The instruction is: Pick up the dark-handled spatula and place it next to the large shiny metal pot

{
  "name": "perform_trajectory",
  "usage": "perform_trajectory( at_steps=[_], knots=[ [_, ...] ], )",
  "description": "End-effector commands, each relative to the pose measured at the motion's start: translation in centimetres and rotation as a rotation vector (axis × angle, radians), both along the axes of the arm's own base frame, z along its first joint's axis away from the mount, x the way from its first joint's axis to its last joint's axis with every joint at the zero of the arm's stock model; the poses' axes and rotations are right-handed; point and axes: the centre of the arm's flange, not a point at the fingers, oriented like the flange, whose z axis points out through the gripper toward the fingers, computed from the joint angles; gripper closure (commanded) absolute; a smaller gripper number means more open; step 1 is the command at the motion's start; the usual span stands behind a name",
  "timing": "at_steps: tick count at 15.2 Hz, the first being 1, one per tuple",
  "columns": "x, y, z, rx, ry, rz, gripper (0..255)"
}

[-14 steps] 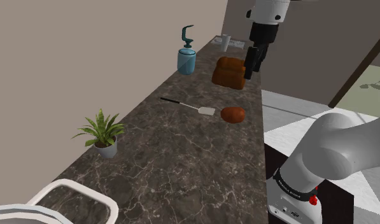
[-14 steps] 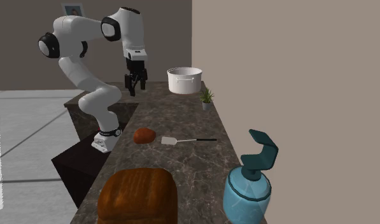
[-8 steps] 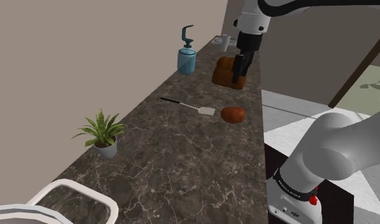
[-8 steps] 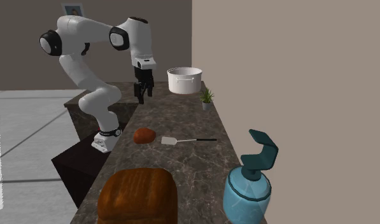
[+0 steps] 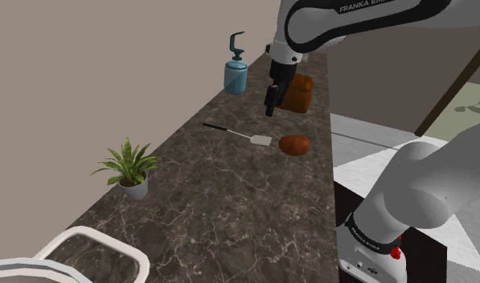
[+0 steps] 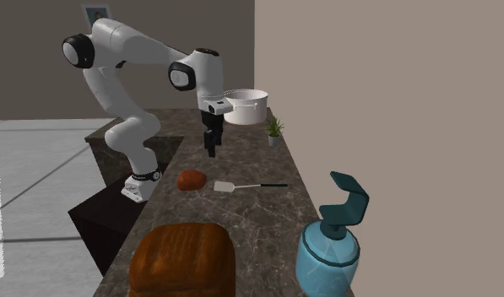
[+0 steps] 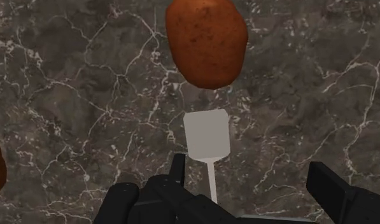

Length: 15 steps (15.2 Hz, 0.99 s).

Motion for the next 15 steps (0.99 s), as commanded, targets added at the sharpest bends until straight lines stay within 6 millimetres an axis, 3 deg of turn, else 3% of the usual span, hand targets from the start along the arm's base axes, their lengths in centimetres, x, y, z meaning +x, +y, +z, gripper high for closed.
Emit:
perform_trajectory(
  at_steps=[1, 11, 15],
  knots=[
    [1.9, 0.2, -1.9, 0.002, -0.013, 0.024, 0],
    [11.4, 2.6, -9.7, 0.015, -0.069, 0.143, 0],
    [12.1, 2.8, -11.7, 0.016, -0.072, 0.150, 0]
  ],
)
